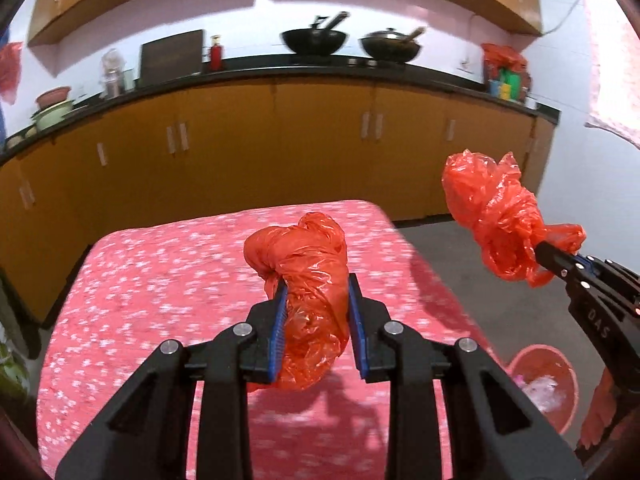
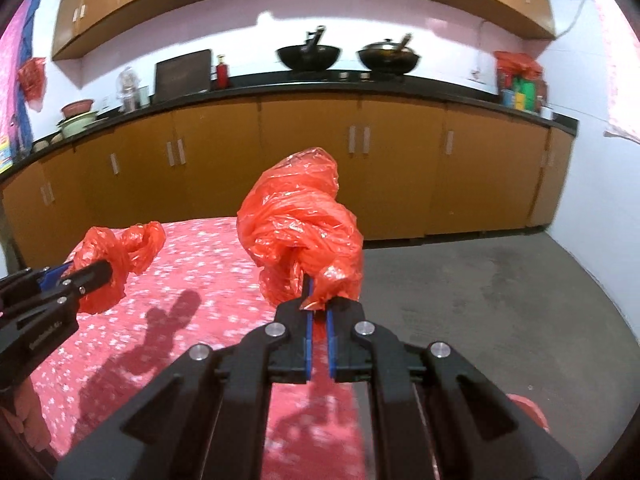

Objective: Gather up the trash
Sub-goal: 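Carry both orange bags to the red bin and release them inside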

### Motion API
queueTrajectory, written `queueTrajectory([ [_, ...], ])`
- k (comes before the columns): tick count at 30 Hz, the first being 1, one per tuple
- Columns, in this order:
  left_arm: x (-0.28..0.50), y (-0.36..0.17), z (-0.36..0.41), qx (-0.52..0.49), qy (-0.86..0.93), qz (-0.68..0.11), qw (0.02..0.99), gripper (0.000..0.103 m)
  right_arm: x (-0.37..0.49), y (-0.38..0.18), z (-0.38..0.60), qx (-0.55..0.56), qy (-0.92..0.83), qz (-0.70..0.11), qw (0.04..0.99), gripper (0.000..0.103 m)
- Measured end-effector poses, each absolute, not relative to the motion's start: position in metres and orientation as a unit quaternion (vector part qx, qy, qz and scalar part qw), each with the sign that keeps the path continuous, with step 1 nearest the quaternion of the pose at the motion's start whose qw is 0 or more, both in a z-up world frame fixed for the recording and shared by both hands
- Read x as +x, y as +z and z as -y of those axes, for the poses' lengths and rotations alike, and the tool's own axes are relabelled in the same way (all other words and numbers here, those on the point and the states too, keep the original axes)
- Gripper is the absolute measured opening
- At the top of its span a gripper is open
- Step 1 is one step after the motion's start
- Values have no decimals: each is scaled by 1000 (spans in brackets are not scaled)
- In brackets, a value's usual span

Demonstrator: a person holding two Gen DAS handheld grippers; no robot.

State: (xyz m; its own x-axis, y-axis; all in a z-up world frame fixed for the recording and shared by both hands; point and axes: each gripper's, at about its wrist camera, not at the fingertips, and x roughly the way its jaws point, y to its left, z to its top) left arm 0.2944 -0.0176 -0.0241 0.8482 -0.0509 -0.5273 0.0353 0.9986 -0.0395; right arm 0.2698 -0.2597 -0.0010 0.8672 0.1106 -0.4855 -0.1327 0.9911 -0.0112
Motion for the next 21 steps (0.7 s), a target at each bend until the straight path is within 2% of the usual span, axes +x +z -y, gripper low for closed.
queueTrajectory([
  [9, 288, -17, 88, 2, -76, -271, 960, 28, 247, 7, 333, -5, 10, -243, 970, 7],
  [21, 283, -18, 135, 25, -103, -276, 955, 28, 239, 4, 379, 15, -22, -244, 969, 7],
])
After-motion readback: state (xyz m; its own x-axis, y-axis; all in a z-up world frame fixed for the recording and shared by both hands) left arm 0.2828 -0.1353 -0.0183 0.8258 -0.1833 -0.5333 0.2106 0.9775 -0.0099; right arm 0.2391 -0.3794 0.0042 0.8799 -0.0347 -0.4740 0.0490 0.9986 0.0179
